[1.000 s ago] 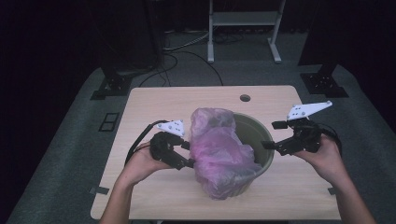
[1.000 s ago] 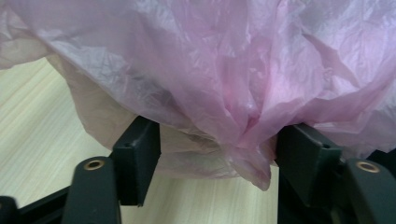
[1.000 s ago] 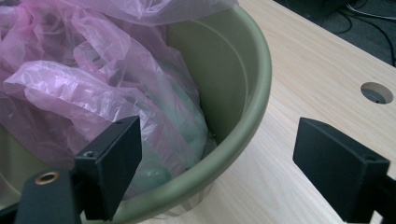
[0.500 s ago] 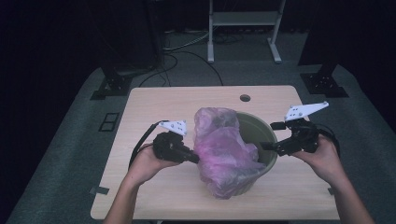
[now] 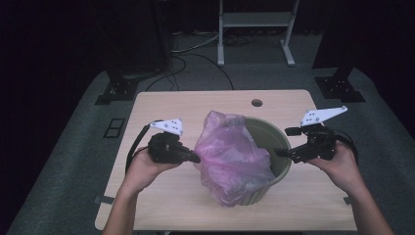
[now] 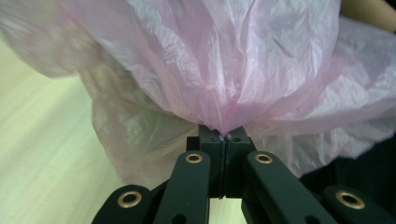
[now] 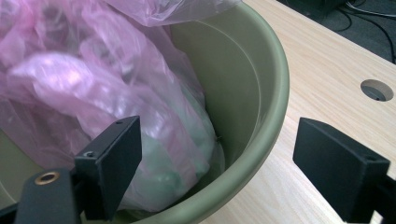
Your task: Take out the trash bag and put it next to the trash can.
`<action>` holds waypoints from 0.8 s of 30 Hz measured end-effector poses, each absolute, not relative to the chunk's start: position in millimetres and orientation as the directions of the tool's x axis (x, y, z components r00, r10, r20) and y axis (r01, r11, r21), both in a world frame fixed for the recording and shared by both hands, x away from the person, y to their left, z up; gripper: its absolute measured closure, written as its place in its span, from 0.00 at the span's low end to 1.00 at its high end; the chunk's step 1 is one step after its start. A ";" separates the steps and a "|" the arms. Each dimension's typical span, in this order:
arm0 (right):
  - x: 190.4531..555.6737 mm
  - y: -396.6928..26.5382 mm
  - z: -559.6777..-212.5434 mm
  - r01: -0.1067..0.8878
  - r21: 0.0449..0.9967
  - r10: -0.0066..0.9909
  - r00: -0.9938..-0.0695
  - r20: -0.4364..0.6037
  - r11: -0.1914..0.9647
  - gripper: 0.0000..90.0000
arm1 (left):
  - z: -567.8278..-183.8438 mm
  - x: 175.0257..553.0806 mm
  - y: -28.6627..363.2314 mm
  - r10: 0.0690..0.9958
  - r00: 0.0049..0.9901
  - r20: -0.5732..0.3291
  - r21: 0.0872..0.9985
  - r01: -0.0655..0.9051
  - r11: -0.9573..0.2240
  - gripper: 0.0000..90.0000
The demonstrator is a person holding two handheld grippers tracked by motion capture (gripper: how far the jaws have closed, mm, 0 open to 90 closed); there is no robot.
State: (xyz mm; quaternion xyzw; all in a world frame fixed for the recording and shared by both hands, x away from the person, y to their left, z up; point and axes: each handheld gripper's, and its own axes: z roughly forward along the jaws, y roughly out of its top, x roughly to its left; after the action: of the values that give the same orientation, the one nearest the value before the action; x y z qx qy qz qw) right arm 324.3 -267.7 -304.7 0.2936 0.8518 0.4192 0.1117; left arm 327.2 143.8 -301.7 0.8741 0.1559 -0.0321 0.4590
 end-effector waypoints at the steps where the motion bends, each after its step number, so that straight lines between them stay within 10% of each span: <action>1: 324.3 -268.0 -304.5 0.406 0.781 0.594 -0.802 0.055 0.475 0.16 | -299.1 326.6 146.1 0.251 0.950 -0.188 0.803 0.295 -0.518 0.99; 24: 322.2 -273.5 -297.7 0.399 0.797 0.603 -0.796 0.055 0.454 0.16 | -252.8 328.1 165.3 0.319 0.941 -0.116 0.917 0.225 -0.330 0.99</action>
State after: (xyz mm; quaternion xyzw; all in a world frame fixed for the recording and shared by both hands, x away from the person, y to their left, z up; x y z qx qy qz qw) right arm 322.2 -273.5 -297.7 0.2967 0.8443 0.4301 0.1185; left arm 328.1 165.3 -252.8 0.8145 0.1669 0.0426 0.5540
